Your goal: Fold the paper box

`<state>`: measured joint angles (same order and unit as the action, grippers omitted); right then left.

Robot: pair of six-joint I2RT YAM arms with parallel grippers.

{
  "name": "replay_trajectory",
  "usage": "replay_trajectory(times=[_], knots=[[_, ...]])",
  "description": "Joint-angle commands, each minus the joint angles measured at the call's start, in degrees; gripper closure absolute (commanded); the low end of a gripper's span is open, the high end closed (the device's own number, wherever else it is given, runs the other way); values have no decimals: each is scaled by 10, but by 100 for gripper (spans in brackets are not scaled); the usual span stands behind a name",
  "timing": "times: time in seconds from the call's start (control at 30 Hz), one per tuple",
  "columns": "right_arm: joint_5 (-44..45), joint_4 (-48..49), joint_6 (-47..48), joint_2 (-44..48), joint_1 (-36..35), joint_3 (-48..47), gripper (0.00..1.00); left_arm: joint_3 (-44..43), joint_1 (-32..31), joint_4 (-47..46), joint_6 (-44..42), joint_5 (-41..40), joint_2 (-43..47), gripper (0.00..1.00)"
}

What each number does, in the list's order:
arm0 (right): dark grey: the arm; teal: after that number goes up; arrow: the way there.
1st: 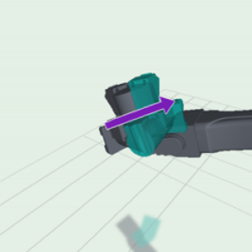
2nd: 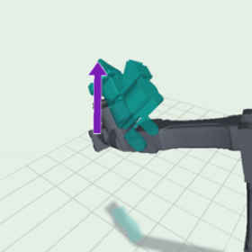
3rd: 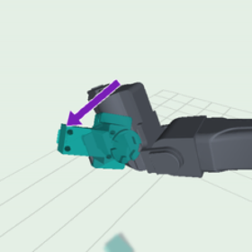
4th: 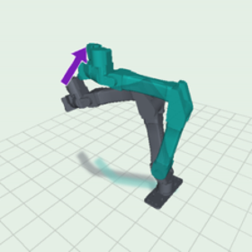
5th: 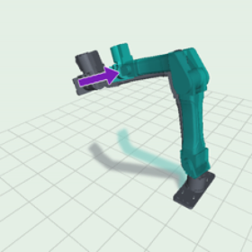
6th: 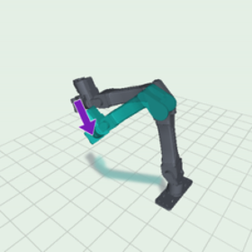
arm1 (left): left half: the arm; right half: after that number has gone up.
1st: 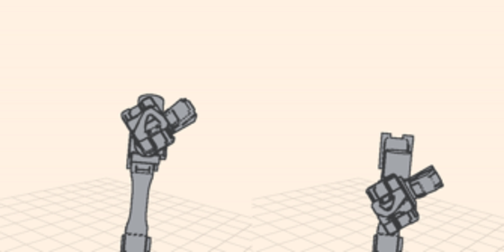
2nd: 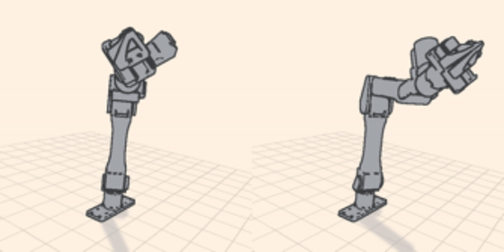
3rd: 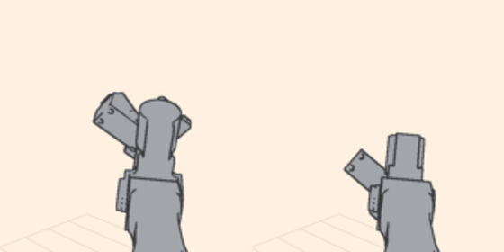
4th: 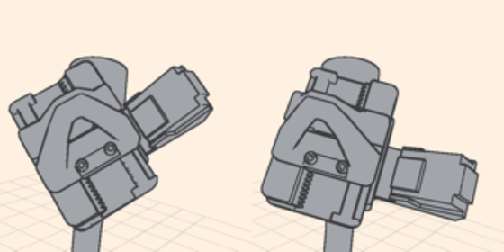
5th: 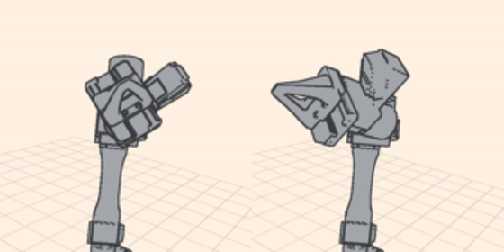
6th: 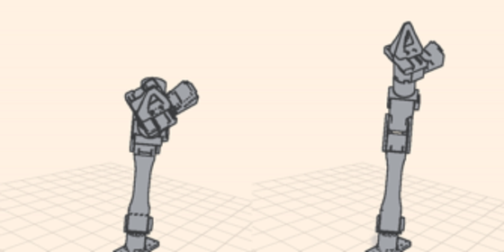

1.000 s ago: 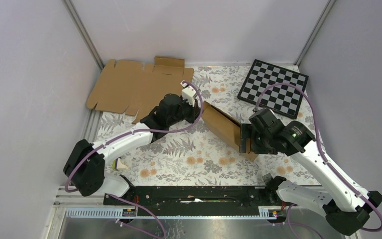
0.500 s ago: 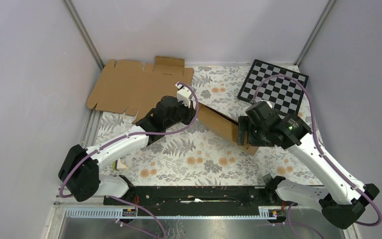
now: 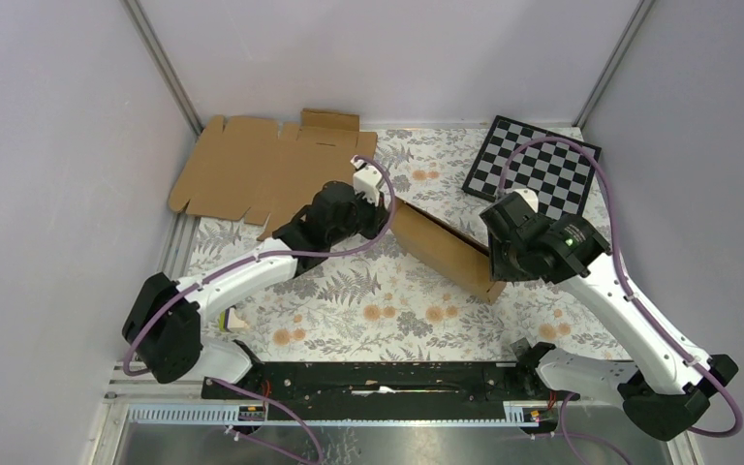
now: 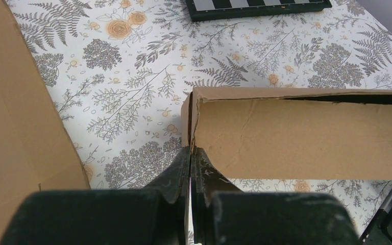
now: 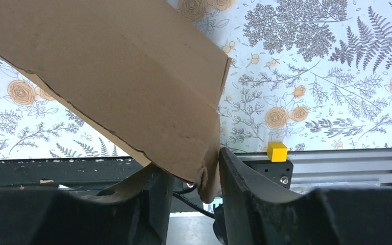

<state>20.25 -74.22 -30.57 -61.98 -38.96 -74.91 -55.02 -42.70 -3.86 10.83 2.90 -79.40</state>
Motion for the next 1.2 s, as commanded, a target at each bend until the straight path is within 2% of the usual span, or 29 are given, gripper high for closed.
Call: replay_trajectory(times=[0.0,0.1,0.23,0.43,0.5,0.63,0.7,0.73,0.83,0.87,1.17], knots=[[21,-41,-1,5,6,-32,55,-39,-10,6,-3,-14,-16,100],[15,-43,-7,9,8,-27,58,-64,-24,12,-8,-24,-29,100],[9,-36,-23,16,9,-18,77,-97,-48,27,-20,-47,-52,100],[-6,-28,-47,32,13,9,81,-126,-72,38,-23,-67,-69,100],[-5,-25,-52,36,16,22,79,-129,-78,38,-21,-70,-70,100],[-25,-4,-61,48,28,61,66,-132,-86,38,-19,-77,-76,100],[-45,2,-63,50,34,74,64,-134,-88,38,-17,-77,-80,100],[-54,3,-65,51,35,76,66,-137,-88,51,-16,-79,-82,100],[-55,2,-72,60,39,72,87,-148,-92,68,-17,-85,-88,100],[-56,1,-75,63,42,70,90,-149,-93,69,-16,-87,-87,100],[-100,-11,-77,43,117,45,94,-147,-104,69,-20,-108,-93,100]])
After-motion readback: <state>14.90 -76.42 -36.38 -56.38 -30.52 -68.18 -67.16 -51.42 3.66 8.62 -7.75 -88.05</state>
